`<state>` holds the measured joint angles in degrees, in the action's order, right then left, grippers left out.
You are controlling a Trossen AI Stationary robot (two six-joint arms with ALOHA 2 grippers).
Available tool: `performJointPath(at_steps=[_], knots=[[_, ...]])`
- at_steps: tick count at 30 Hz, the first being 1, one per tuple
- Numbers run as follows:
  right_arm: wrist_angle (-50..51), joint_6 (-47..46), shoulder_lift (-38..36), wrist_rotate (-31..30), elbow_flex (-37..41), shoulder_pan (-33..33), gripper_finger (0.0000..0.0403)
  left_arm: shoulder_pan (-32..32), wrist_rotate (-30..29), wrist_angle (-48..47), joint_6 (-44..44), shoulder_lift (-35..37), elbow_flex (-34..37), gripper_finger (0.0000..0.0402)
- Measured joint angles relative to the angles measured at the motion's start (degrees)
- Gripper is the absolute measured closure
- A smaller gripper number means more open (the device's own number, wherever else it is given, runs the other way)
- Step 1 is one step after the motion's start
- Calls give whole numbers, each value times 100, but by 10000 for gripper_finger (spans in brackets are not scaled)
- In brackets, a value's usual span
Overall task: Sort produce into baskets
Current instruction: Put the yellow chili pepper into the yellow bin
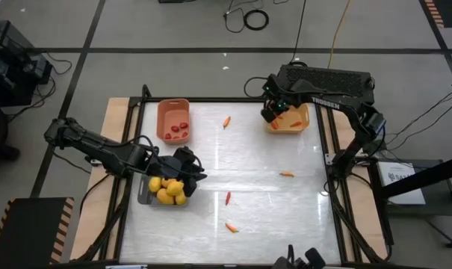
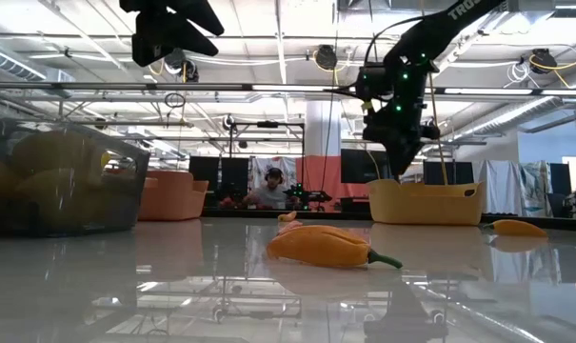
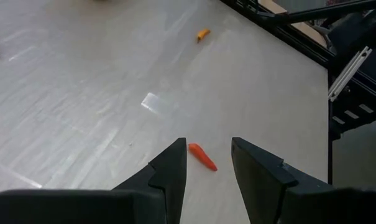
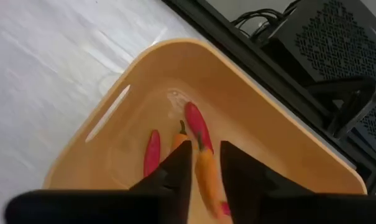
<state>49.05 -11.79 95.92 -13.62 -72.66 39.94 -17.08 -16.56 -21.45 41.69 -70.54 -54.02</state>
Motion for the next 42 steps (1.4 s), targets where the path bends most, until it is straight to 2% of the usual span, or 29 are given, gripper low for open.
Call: performJointPath(at_steps=[6, 9, 14, 17, 23, 27, 31, 34, 37, 42], knots=[[115, 0, 0, 19, 0, -2, 259, -23, -2, -2, -2, 0, 0, 267], [265, -2, -21, 228, 0, -27, 237, -51, -2, -7, -2, 0, 0, 267], [303, -322, -235, 1046, 0, -263, 224, -66, -2, -62, -63, 0, 0, 267], [111, -603, -476, 1082, 0, -702, 223, -63, 0, -66, -276, 0, 0, 267], [-475, -1444, -763, 1059, -2, -2178, 223, -63, 112, -242, -642, 0, 0, 267], [-900, -2019, -689, 986, -2, -3432, 223, -63, 317, -448, -934, 2, 0, 267], [-1306, -2657, -500, 646, 0, -4818, 223, -70, 614, -797, -1262, 0, 0, 267], [-1948, -3123, -325, 166, -2, -5836, 223, -94, 808, -1110, -1555, 0, 0, 267], [-2772, -3503, 40, -568, -4, -6688, 223, -111, 889, -1209, -1909, 0, 0, 267], [-4048, -3582, 926, -1593, -20, -7554, 223, -111, 927, -1154, -2440, 0, 2, 267]])
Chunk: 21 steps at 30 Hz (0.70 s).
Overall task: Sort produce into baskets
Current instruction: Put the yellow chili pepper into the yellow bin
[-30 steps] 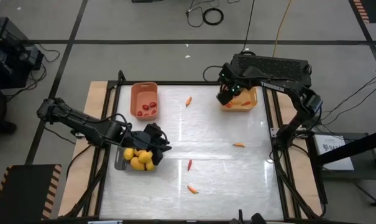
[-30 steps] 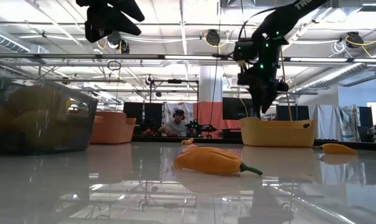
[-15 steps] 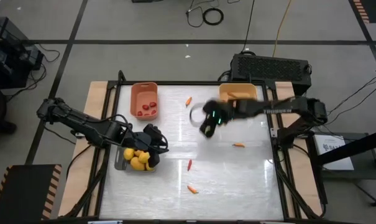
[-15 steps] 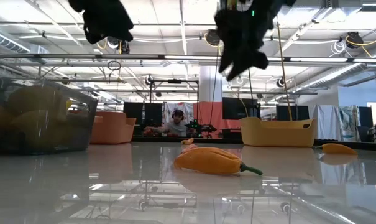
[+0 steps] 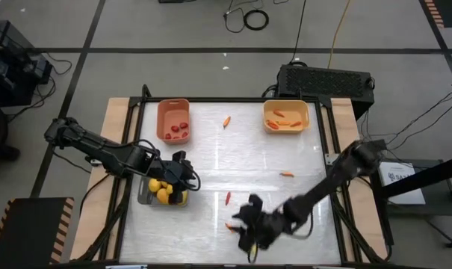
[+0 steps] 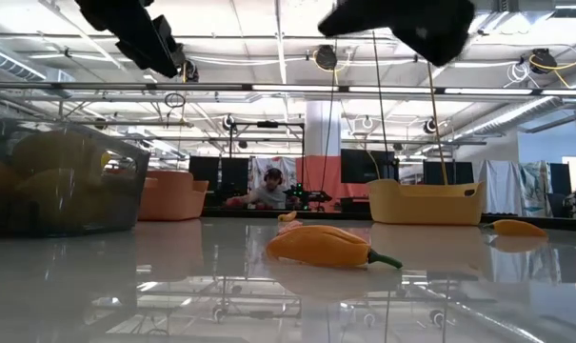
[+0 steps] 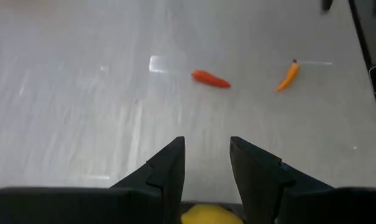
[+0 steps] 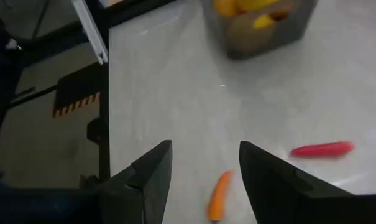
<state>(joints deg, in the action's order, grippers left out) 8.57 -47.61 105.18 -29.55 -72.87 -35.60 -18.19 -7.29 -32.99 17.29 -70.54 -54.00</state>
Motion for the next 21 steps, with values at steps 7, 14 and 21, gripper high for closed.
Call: performJointPath(at_steps=[7, 14, 21], knots=[[216, -692, 983, -474, -651, -244, 235, 17, 2, 299, -176, 1, 0, 267], [1206, -1252, 1569, -383, -1110, -244, 253, 17, 255, 224, -130, 1, 0, 267], [1218, -1500, 1754, -351, -1112, -240, 257, 4, 387, 175, -123, 0, 0, 267]])
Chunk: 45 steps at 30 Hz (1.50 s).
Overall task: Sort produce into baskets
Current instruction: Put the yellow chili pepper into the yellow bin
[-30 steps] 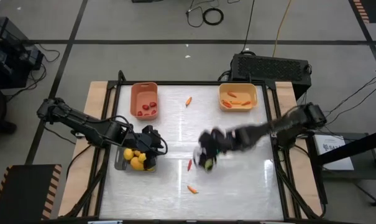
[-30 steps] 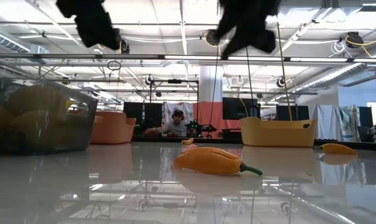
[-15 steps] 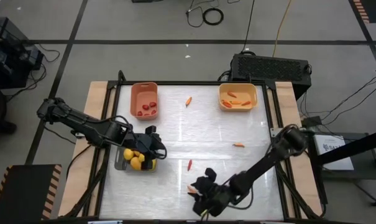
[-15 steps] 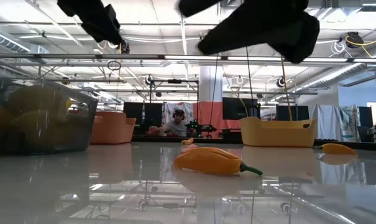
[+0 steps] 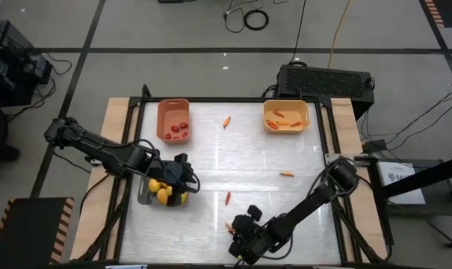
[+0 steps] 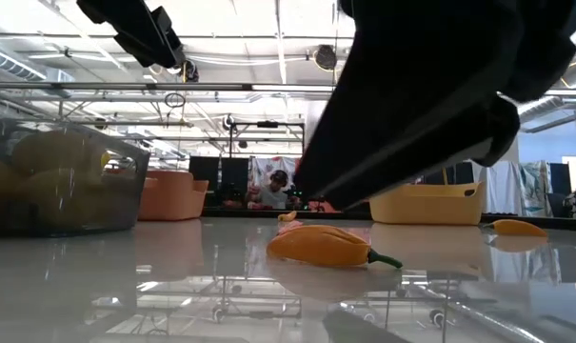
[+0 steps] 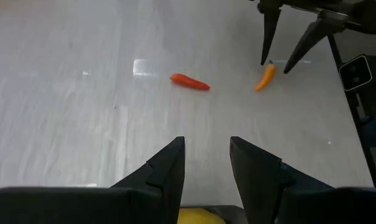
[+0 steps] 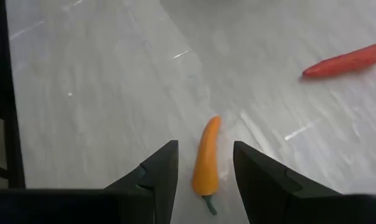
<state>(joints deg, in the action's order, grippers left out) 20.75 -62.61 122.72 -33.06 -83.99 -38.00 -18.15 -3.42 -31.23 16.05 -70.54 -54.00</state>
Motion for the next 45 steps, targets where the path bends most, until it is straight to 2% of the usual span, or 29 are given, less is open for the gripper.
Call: performJointPath(at_steps=[9, 17, 21, 25, 28, 35, 39, 45], knots=[[61, 57, 73, 10, -5, 0, 257, 0, -4, -6, 0, 0, 0, 267], [-191, 22, 454, 386, -24, -59, 264, 0, -16, 33, 0, 0, 0, 267], [-17, 28, 436, 427, -24, -68, 303, 0, -26, 27, 0, 0, 0, 267], [316, 47, 287, 552, -18, -42, 368, 0, -29, 29, 0, 2, 0, 267], [638, 272, 65, 542, 7, 11, 394, 0, -32, 30, 2, 0, 0, 267], [1793, 1193, -1051, 192, 9, 613, 378, 2, -51, 32, 24, 2, 0, 267], [2604, 1541, -1829, 207, 9, 1209, 391, 2, -191, 68, 165, 1, 0, 267], [3952, 1805, -2845, 185, 4, 2469, 395, 63, -396, 251, 415, 0, 0, 267]])
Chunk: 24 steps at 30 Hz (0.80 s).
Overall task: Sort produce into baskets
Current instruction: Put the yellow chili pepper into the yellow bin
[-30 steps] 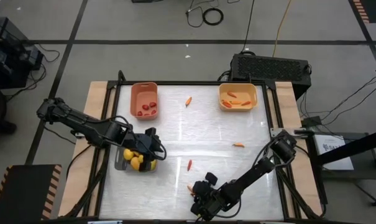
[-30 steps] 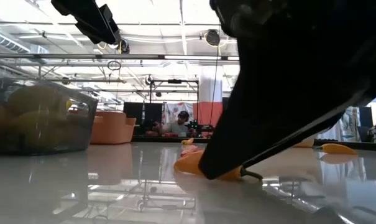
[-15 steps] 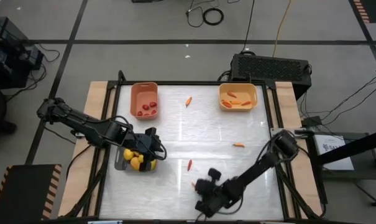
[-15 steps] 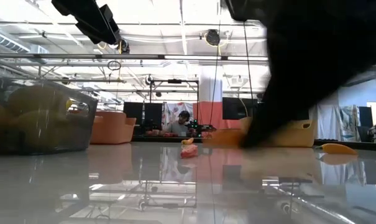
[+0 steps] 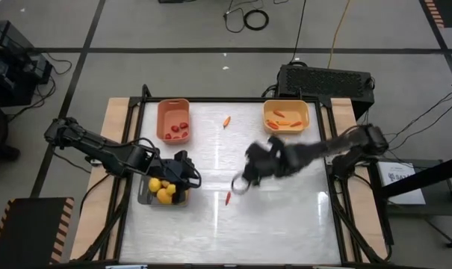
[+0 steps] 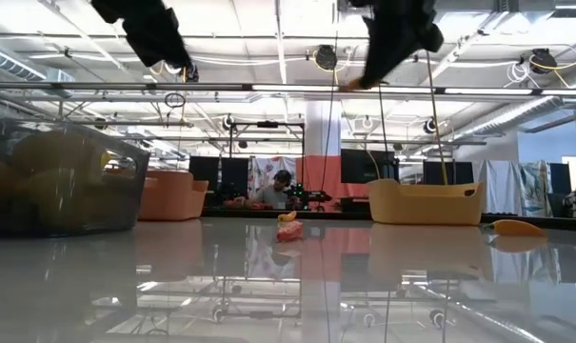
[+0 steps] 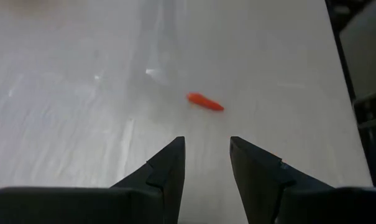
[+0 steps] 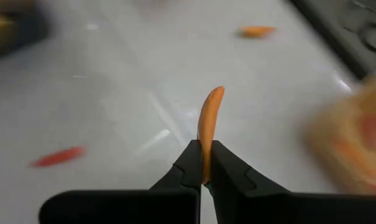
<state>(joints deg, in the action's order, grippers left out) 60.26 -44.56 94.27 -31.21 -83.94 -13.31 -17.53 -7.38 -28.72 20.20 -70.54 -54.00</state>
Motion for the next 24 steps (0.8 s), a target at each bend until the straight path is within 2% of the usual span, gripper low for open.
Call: performJointPath(at_steps=[6, 12, 14, 19, 24], knots=[[932, 765, -484, -40, 0, 1636, 393, 128, -348, 226, 520, 1, 0, 267], [1096, 1881, -397, 9, 0, 3029, 385, 156, -618, 408, 1171, 2, 0, 267], [1067, 2261, -268, 198, 0, 3439, 380, 154, -693, 410, 1426, 1, 0, 267], [956, 2964, 100, 1059, 0, 4209, 361, 139, -841, 425, 1952, 2, 0, 267], [907, 3409, 390, 1058, 0, 4595, 326, 119, -1041, 423, 2432, 0, 0, 267]])
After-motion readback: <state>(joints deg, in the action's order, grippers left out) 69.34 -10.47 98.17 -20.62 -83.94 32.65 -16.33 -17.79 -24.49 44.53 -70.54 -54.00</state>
